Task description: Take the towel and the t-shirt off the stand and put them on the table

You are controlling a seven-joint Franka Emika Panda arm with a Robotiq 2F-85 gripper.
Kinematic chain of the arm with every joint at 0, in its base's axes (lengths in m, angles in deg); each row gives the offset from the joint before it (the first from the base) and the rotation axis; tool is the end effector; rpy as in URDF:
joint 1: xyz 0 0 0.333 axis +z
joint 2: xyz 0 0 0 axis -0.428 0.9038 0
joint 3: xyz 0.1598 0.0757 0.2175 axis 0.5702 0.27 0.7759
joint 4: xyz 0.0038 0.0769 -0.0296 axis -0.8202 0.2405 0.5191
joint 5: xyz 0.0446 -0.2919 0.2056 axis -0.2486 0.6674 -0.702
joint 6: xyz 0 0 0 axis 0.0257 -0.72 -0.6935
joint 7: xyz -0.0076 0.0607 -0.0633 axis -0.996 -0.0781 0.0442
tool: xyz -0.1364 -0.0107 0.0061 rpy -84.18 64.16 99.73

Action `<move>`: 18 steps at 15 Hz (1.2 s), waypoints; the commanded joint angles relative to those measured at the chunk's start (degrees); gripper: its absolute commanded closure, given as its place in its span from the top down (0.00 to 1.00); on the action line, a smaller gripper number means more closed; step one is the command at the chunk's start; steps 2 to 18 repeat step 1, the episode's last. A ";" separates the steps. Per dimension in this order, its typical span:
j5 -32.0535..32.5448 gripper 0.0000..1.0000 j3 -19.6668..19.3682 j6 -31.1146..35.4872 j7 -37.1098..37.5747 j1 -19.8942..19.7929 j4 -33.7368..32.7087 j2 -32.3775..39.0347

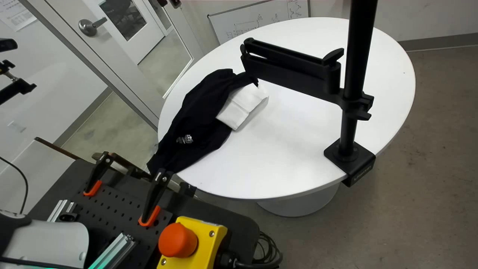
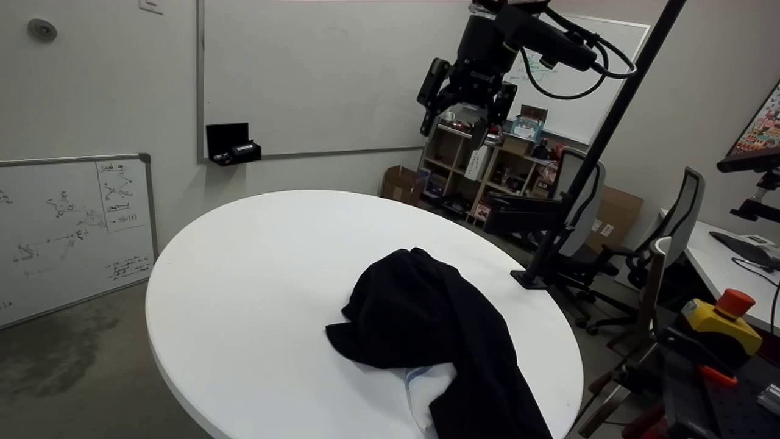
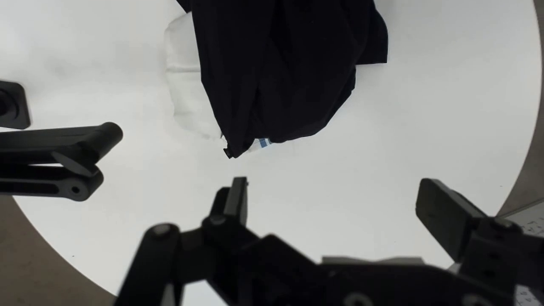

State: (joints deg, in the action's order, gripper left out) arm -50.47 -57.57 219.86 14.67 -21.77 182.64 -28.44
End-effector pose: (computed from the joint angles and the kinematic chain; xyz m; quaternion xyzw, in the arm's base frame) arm 0.5440 0.0107 0.2831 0.9700 -0.2348 0.0579 0.0227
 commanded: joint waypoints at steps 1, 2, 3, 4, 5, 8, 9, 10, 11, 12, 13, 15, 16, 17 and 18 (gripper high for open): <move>-0.10 1.00 -0.20 -0.10 -0.12 0.17 -0.03 -0.01; -0.10 1.00 -0.20 -0.10 -0.12 0.17 -0.03 -0.01; -0.10 1.00 -0.20 -0.10 -0.12 0.17 -0.03 -0.01; -0.10 1.00 -0.20 -0.10 -0.12 0.17 -0.03 -0.01; -0.10 1.00 -0.20 -0.10 -0.12 0.17 -0.03 -0.01; -0.10 1.00 -0.20 -0.10 -0.12 0.17 -0.03 -0.01; -0.10 1.00 -0.20 -0.10 -0.12 0.17 -0.03 -0.01; -0.10 1.00 -0.20 -0.10 -0.12 0.17 -0.03 -0.01; -0.10 1.00 -0.20 -0.10 -0.12 0.17 -0.03 -0.01; -0.10 1.00 -0.20 -0.10 -0.12 0.17 -0.03 -0.01; -0.10 1.00 -0.20 -0.10 -0.12 0.17 -0.03 -0.01; -0.10 1.00 -0.20 -0.10 -0.12 0.17 -0.03 -0.01; -0.10 1.00 -0.20 -0.10 -0.12 0.17 -0.03 -0.01; -0.10 1.00 -0.20 -0.10 -0.12 0.17 -0.03 -0.01; -0.10 1.00 -0.20 -0.10 -0.12 0.17 -0.03 -0.01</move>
